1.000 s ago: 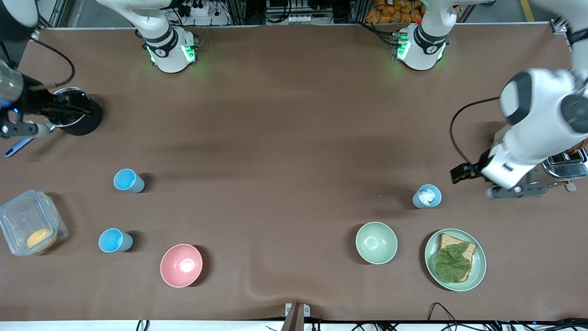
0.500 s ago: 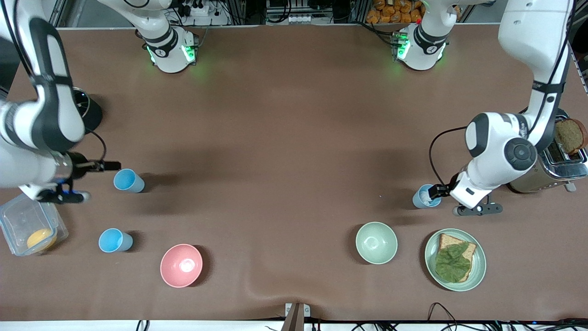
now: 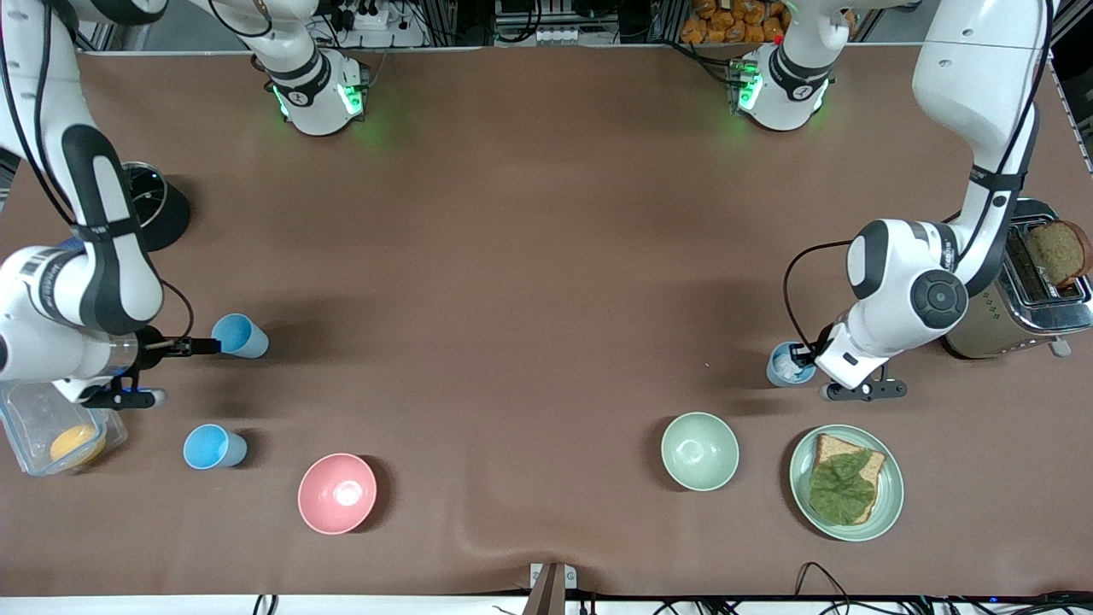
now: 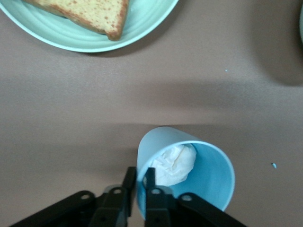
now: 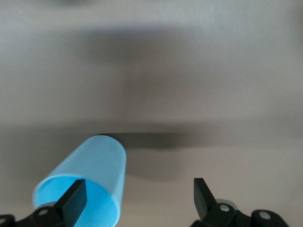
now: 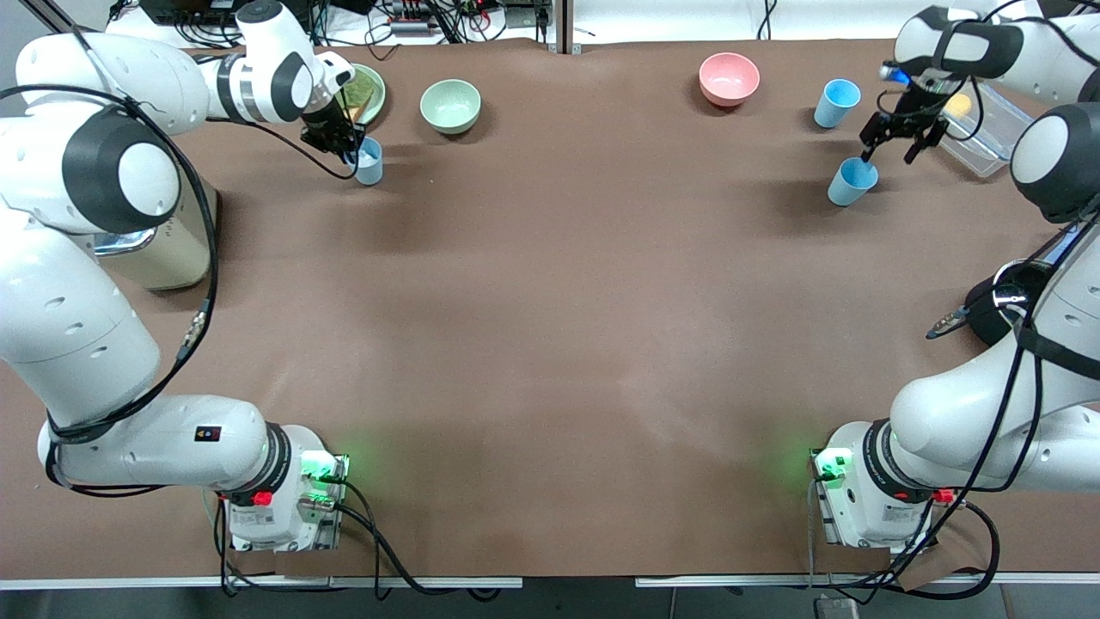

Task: Stack blue cups with both arms
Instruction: 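Close both grippers around their blue cups, then carry the cup with the left gripper to the table middle and set down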

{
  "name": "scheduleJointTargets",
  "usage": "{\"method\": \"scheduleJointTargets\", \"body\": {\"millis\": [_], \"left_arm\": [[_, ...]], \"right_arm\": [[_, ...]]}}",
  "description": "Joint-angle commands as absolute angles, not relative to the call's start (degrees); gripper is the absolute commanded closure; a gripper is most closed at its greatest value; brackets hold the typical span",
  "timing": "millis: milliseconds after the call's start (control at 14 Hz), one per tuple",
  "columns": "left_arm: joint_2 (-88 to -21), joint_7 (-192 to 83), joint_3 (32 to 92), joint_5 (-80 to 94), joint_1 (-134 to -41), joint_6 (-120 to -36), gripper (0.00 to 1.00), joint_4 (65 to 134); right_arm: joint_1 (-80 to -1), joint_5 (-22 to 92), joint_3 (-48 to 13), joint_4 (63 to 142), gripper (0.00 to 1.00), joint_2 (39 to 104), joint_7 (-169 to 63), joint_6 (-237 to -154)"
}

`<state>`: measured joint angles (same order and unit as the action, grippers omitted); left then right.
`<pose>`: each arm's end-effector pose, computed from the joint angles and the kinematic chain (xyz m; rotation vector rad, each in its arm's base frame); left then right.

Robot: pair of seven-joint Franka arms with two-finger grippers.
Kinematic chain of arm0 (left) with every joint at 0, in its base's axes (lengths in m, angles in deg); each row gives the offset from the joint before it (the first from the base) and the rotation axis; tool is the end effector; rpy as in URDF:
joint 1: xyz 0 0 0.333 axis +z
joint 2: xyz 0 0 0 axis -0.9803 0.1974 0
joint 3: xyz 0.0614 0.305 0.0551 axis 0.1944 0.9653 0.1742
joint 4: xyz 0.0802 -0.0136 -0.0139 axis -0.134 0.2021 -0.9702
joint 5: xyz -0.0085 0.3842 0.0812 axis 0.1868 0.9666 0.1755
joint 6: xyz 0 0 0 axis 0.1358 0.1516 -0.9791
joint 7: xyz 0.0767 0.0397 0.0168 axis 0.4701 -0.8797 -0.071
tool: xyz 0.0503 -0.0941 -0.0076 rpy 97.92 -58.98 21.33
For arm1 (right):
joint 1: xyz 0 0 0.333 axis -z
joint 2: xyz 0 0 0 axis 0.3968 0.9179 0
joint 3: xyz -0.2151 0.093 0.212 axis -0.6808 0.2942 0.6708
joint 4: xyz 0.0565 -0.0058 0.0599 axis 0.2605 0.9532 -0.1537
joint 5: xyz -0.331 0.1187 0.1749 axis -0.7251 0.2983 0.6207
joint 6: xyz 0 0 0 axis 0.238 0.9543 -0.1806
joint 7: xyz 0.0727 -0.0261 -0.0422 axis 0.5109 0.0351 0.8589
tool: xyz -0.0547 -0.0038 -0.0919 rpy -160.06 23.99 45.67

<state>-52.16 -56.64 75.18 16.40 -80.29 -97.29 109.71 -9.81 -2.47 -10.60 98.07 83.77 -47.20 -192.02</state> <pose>0.6254 -0.0700 0.2423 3.1096 0.0520 -0.0195 0.6342 -0.1392 0.2272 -3.0341 0.0314 0.4720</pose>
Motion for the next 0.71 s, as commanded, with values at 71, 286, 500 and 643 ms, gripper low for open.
{"method": "scheduleJointTargets", "body": {"millis": [71,286,500,643], "left_arm": [[-52.8,-66.8,68.6,16.5,-80.6,-96.2,1.0,107.7],[-52.5,-81.0,61.3,16.6,-84.4,-93.5,1.0,103.2],[-48.2,-93.6,60.8,16.8,-96.3,-89.7,1.0,95.8],[-44.0,-100.7,60.9,17.2,-103.1,-89.1,1.0,91.7]], "right_arm": [[-9.7,-0.1,-9.4,100.4,0.0,84.7,-46.7,-191.9],[-9.8,0.2,-9.4,100.4,0.0,84.3,-46.6,-191.8],[-9.4,0.4,-9.1,101.1,1.0,84.0,-46.2,-191.8],[-9.7,0.4,-9.1,101.2,1.0,83.7,-45.7,-191.8]]}}
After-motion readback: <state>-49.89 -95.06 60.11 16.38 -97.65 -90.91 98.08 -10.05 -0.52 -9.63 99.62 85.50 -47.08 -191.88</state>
